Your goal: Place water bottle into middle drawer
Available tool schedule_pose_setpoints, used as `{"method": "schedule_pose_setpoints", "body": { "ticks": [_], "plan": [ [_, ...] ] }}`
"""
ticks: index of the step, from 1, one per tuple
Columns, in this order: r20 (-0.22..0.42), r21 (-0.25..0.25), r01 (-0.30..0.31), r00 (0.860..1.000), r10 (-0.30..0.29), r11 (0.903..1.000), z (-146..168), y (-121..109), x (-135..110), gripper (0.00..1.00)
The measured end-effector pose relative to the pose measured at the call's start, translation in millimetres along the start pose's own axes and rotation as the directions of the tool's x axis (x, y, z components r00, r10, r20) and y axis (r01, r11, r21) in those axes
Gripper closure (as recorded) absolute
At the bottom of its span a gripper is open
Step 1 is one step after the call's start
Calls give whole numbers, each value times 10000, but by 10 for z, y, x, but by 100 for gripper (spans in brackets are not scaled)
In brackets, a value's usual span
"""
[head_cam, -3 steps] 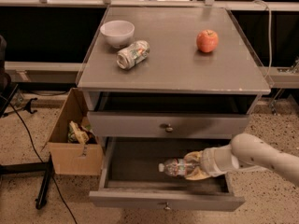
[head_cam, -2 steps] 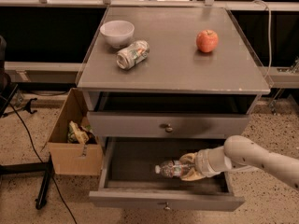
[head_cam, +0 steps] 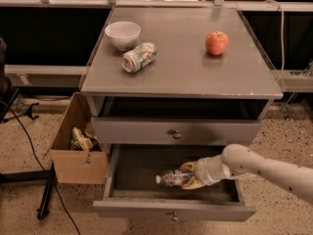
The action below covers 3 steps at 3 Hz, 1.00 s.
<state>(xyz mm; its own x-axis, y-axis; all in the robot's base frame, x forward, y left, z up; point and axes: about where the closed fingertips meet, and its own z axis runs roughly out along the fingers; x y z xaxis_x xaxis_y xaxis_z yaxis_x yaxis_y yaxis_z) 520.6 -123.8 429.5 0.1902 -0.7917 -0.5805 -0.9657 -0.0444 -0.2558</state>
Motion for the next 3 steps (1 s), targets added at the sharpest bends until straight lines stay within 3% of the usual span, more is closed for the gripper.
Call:
{"method": "schedule_pose_setpoints", "body": {
  "ticks": [2,3],
  "plan": [
    [-666,35,-11,9978,13,10000,315,-37,141,100],
    [-1339,1,-376,9903,373,9993,428,-25,281,100]
  ]
}}
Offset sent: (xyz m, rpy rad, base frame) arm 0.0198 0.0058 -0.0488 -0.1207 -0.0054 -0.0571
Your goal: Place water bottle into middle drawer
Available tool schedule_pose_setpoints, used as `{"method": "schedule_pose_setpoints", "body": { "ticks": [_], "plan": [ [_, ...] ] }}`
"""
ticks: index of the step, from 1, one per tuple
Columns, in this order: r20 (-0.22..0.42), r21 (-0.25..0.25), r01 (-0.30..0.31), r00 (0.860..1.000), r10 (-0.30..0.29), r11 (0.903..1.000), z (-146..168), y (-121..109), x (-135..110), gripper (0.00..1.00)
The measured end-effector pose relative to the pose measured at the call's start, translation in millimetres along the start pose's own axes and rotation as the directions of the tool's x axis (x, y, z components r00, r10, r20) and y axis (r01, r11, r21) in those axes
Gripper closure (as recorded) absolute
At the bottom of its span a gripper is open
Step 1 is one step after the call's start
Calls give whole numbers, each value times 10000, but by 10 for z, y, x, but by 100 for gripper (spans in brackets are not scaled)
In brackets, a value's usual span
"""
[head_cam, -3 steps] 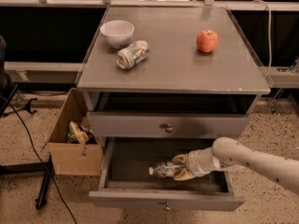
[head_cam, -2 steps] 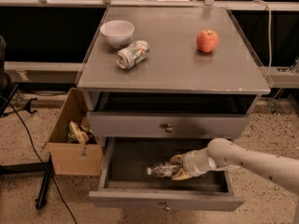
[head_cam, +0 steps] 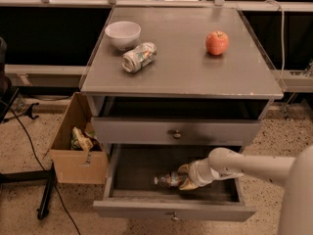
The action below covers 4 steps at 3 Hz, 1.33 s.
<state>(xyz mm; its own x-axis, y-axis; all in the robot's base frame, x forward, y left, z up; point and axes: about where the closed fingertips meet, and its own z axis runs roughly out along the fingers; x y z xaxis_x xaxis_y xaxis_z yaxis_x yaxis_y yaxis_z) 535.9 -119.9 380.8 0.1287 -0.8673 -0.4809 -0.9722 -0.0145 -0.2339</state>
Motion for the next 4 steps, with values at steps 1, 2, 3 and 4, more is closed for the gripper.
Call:
{"method": "schedule_pose_setpoints", "body": {
  "ticks": [1,2,3,4],
  "plan": [
    [-380,-98,-319,9988,315,9994,58,12,83,100],
    [-720,-270,-826,9942,805,9962,78,30,180,100],
    [-836,-355,-1063,9912,1031,9937,87,38,219,100],
    [-568,-508,-1411,9888,1382,9887,104,45,260,100]
  ]
}}
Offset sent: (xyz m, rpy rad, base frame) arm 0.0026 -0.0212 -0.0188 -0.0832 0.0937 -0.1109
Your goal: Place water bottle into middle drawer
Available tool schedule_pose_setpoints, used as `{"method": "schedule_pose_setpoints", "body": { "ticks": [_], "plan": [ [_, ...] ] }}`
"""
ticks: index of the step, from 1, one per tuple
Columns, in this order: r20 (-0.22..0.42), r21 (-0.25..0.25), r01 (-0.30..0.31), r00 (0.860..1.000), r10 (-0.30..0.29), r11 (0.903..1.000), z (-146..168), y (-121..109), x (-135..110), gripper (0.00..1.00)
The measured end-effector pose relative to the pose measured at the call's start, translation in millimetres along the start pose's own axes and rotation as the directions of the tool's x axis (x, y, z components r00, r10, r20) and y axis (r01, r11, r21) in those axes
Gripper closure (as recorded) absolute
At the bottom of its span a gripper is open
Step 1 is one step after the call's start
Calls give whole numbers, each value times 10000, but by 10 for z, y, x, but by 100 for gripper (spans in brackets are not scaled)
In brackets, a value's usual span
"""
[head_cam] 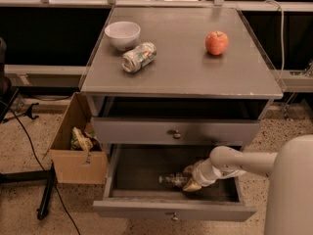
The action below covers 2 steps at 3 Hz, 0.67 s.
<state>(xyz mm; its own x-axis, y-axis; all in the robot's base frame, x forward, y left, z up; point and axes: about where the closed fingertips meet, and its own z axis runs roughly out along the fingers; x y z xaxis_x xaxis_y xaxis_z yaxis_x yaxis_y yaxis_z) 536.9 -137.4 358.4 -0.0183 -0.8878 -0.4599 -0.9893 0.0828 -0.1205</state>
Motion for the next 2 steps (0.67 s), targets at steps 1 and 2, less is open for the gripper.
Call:
{"method": "schedule_pose_setpoints", "body": {
  "ticks": [1,2],
  "plan": [
    [525,-113,-266,9983,271,9996,4,-4,37,100],
    [626,-127,-307,9975,314,9994,-20,-8,32,100]
  ]
}}
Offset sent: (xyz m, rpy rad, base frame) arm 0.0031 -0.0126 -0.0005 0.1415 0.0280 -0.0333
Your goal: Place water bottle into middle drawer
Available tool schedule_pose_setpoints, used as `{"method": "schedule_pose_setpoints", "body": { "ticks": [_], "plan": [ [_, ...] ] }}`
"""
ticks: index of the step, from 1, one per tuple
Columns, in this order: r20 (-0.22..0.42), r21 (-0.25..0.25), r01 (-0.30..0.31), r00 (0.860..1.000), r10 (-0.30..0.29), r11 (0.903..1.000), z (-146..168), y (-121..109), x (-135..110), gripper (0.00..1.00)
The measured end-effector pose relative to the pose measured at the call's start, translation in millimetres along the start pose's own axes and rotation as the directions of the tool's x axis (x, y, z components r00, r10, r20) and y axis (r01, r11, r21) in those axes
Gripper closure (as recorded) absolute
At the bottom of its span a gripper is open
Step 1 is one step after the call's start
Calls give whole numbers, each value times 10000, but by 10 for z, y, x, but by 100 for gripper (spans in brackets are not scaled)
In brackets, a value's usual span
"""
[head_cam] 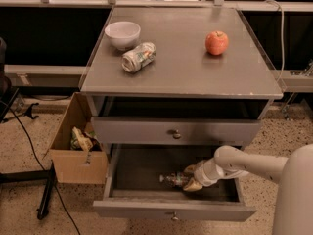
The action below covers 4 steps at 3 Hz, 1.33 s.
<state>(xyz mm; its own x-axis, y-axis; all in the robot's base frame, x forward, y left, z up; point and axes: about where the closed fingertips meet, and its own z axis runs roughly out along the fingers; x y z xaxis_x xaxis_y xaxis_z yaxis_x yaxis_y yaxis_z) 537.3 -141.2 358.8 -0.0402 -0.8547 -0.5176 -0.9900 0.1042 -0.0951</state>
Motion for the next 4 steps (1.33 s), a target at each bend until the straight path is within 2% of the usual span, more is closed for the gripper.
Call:
{"method": "schedule_pose_setpoints", "body": {
  "ticks": [1,4],
  "plan": [
    [0,0,0,10000,0,10000,-1,0,0,84],
    [0,-1,0,10000,0,10000,0,0,-1,14]
  ]
}}
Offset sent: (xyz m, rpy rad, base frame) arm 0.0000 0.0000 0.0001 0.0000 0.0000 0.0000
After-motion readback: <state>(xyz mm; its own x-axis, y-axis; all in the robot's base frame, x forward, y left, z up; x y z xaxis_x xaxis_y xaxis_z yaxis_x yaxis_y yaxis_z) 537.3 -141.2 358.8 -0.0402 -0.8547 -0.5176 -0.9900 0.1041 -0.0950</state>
